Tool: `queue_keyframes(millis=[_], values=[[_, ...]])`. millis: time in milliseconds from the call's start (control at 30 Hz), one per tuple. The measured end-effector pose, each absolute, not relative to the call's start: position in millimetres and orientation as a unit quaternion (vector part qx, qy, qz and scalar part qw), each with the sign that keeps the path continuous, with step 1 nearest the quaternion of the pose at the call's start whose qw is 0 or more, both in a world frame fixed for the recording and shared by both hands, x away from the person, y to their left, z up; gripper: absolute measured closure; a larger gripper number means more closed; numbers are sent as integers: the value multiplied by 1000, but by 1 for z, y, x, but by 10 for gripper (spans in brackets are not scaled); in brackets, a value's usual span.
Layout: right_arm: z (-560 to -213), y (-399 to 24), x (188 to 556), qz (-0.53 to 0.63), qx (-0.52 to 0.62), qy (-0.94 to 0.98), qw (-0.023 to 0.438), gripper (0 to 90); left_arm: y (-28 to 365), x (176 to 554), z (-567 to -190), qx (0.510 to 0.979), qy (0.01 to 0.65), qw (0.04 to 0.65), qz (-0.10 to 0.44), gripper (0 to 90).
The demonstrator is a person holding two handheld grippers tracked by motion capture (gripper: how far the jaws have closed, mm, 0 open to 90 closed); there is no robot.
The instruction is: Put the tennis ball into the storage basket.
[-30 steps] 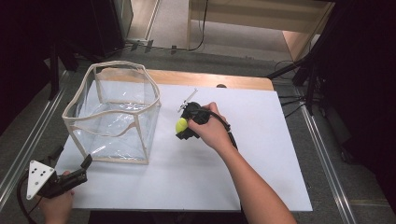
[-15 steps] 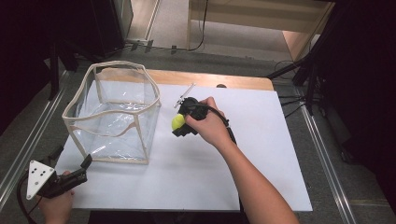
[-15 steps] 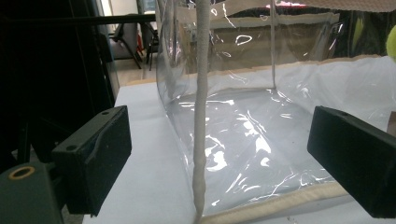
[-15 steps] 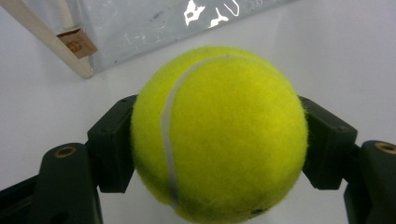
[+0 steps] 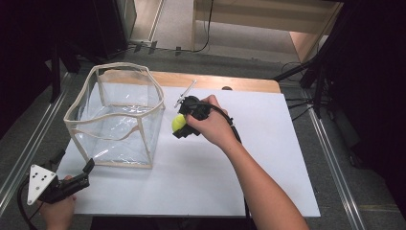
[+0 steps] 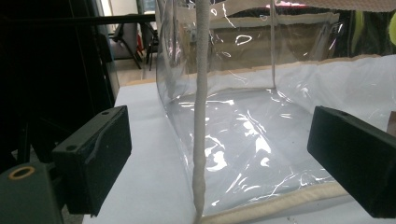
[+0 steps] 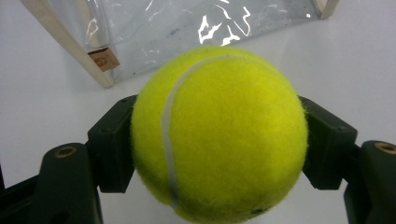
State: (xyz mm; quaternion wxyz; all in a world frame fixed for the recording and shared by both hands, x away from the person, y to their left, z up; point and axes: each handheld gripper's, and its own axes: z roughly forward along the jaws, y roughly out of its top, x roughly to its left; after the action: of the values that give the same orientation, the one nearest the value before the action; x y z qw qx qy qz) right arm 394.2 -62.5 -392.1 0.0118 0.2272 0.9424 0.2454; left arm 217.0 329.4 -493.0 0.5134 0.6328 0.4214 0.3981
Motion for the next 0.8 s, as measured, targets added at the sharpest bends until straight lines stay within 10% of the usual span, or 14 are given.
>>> queue_keyframes(millis=[800], values=[[-360, -55, 396, 246, 212, 946, 13, 240, 329, 217, -493, 632, 421, 515, 397, 68]])
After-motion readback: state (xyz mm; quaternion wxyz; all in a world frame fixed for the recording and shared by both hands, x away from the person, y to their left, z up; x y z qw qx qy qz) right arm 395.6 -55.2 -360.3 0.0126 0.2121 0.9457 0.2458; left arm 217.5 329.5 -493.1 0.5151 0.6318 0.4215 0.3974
